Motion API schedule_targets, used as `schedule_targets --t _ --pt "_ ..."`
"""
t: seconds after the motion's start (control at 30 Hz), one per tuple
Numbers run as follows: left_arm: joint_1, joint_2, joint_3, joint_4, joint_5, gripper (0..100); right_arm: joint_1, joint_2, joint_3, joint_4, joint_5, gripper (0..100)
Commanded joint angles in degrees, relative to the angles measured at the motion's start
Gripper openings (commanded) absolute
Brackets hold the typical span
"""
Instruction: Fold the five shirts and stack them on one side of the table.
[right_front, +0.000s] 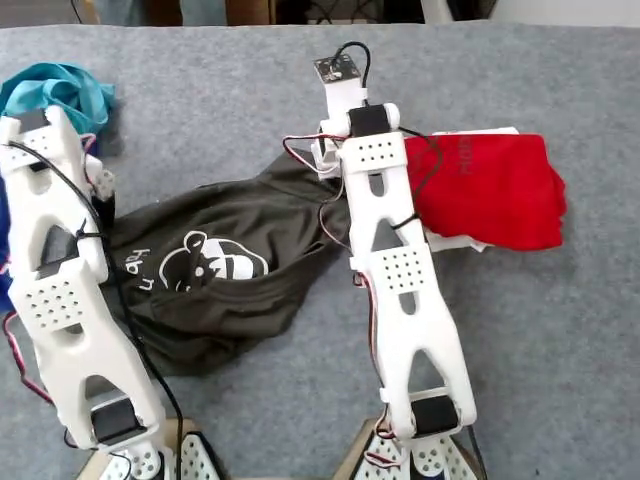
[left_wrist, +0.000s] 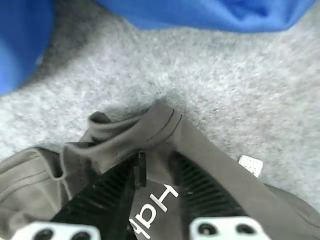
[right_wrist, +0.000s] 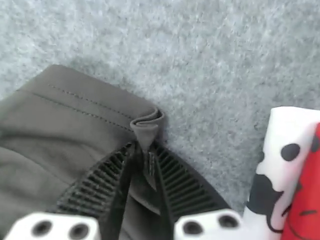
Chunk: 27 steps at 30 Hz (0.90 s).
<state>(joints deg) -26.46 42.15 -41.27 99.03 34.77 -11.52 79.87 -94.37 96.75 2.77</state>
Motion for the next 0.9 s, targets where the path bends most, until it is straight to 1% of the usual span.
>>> schedule_targets --t 0.0,0.13,0.17,0.33,0.43,0.5,0.73,0.87 --pt "-2.15 -3.96 -6.46 1.49 -0.26 17 -0.53 -1.01 -1.36 -1.23 0.44 1.5" --pt "-3.21 -2.99 -11.21 0.79 -0.18 17 -0.53 -0.84 -1.36 -1.58 0.35 1.5" --pt "-3.21 -2.37 -11.21 -0.88 0.35 17 -0.53 -0.84 -1.36 -1.58 0.35 1.5" --pt "-3.03 2.02 -11.47 -9.76 8.44 17 -0.53 -0.84 -1.36 -1.58 0.35 1.5" --pt "-2.33 6.15 -12.0 -10.73 8.79 17 -0.53 -0.84 -1.36 -1.58 0.35 1.5" --pt "-2.15 8.09 -11.47 -9.76 8.88 17 -0.53 -0.75 -1.36 -1.58 0.35 1.5" --pt "-2.68 10.64 -12.09 1.67 8.88 17 -0.53 -0.75 -1.36 -1.58 0.35 1.5" --pt "-4.18 8.0 -11.47 1.93 8.53 17 -0.53 -0.75 -1.36 -1.58 0.35 1.5"
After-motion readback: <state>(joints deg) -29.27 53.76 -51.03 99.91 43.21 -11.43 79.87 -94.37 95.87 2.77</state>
